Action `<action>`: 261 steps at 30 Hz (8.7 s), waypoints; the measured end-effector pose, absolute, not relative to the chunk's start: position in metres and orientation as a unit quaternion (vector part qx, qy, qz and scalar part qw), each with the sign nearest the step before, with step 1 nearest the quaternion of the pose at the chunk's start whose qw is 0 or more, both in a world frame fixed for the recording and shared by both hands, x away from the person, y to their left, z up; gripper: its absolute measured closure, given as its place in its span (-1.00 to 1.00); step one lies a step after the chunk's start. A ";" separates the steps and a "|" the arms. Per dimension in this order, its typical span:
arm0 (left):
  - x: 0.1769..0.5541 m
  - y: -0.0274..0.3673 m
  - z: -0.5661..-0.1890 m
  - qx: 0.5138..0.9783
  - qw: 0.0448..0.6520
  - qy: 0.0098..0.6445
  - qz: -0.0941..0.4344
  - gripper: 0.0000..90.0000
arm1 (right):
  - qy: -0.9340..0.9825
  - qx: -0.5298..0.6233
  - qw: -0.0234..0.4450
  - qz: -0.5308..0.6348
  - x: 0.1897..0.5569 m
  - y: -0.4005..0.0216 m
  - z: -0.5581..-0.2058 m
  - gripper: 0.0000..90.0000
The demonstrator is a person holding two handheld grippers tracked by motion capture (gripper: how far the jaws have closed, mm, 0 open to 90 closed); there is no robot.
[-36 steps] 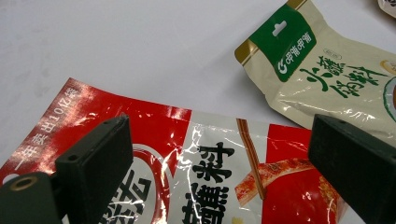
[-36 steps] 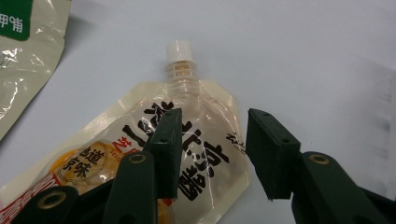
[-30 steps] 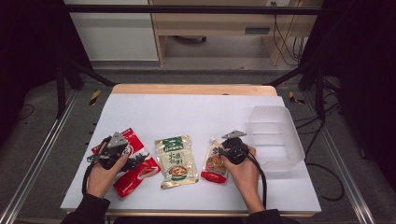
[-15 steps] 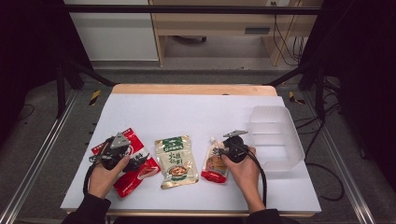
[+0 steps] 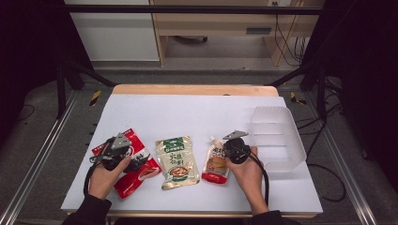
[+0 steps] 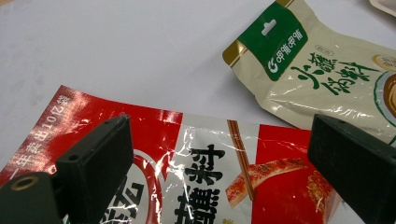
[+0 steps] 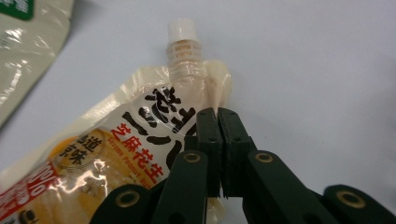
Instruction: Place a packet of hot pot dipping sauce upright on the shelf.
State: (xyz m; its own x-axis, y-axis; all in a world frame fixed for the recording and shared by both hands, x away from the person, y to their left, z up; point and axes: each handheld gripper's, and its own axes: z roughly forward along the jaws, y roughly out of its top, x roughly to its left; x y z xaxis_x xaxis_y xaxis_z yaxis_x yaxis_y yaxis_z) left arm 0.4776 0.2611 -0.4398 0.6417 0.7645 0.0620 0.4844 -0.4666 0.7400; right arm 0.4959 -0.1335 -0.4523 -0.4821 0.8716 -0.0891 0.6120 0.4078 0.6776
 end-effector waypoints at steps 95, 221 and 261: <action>0.481 0.203 -0.325 0.891 0.389 0.191 0.139 0.60 | 0.849 0.192 0.148 0.470 0.476 -0.036 -0.338 1.00; 0.483 0.261 -0.411 0.866 0.350 0.319 0.159 -0.78 | 0.888 0.201 0.283 0.301 0.550 -0.225 -0.238 0.96; 0.484 0.263 -0.412 0.865 0.348 0.323 0.161 -0.78 | 0.884 0.250 0.289 0.269 0.595 -0.308 -0.314 0.96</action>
